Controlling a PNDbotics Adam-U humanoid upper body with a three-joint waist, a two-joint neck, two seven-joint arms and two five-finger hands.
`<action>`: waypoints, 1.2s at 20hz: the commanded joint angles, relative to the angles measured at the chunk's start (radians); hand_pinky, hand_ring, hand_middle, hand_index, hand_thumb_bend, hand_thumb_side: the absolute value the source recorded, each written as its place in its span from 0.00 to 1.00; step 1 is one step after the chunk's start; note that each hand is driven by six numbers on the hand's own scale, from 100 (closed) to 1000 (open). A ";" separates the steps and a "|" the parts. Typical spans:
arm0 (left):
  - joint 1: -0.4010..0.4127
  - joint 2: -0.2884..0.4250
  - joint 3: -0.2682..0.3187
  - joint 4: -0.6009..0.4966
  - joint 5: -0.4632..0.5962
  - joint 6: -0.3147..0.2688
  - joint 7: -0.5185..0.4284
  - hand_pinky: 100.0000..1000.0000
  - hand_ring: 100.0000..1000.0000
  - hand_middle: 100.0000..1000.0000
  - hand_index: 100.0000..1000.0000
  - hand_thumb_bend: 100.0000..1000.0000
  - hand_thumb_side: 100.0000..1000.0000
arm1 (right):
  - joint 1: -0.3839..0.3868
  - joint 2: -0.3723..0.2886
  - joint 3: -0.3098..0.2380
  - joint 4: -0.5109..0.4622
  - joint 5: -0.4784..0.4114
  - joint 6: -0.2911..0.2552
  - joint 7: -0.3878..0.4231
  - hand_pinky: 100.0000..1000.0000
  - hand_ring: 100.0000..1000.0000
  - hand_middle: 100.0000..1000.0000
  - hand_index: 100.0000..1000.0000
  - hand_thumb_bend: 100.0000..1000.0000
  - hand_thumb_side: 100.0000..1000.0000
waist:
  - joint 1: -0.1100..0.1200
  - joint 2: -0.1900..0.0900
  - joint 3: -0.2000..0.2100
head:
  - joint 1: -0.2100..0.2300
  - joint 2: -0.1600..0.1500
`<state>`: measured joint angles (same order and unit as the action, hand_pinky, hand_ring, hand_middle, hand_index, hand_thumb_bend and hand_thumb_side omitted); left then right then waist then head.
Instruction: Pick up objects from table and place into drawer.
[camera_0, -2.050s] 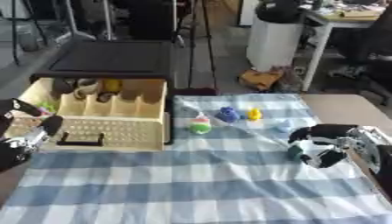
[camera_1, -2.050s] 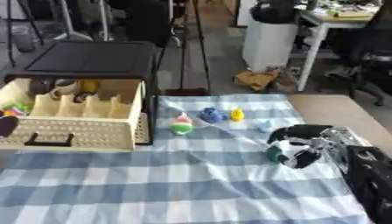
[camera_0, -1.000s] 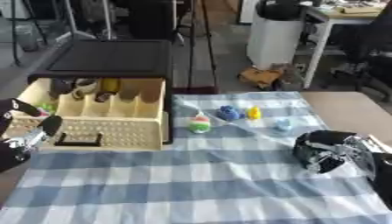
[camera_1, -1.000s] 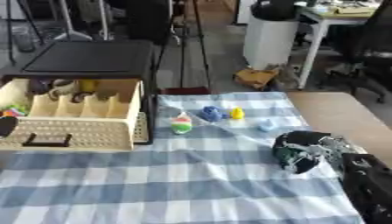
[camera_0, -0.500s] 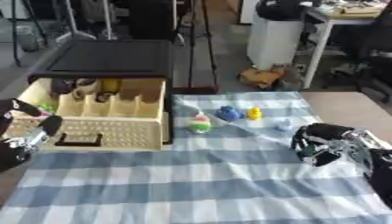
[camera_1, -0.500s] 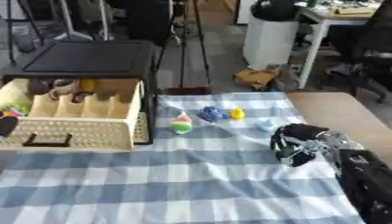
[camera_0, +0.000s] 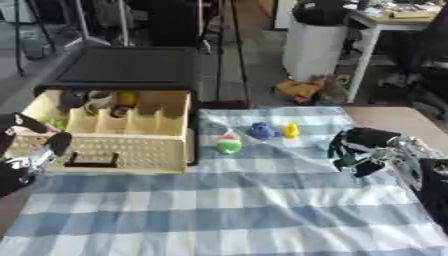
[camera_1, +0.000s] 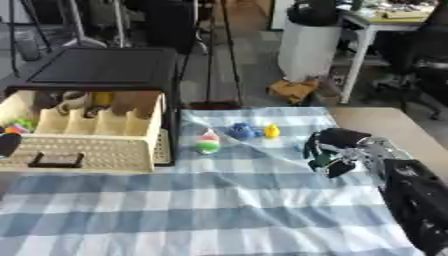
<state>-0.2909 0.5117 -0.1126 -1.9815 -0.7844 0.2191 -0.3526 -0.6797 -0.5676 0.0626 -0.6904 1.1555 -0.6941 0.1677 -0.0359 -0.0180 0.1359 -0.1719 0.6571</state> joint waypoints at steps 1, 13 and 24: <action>-0.009 0.026 0.016 -0.019 -0.001 0.003 0.003 0.17 0.00 0.00 0.66 0.42 1.00 | -0.034 -0.025 0.000 -0.034 -0.013 0.000 0.005 0.27 0.35 0.44 0.65 0.00 0.06 | 0.001 -0.011 -0.001 | 0.003 -0.009; -0.008 0.027 0.017 -0.019 -0.002 0.004 0.002 0.17 0.00 0.00 0.66 0.43 1.00 | -0.112 0.001 0.012 -0.083 -0.035 -0.002 0.021 0.16 0.24 0.41 0.63 0.00 0.01 | -0.002 -0.018 0.004 | 0.001 -0.012; -0.012 0.022 0.016 -0.019 0.001 0.002 0.004 0.17 0.00 0.00 0.65 0.43 1.00 | -0.246 0.069 0.002 -0.108 -0.026 -0.014 0.015 0.15 0.22 0.40 0.62 0.00 0.00 | -0.003 -0.026 0.011 | -0.004 -0.015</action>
<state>-0.2896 0.5117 -0.1074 -1.9815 -0.7845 0.2205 -0.3510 -0.8967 -0.4871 0.0735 -0.7718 1.1317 -0.7037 0.1840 -0.0407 -0.0343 0.1468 -0.1737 0.6482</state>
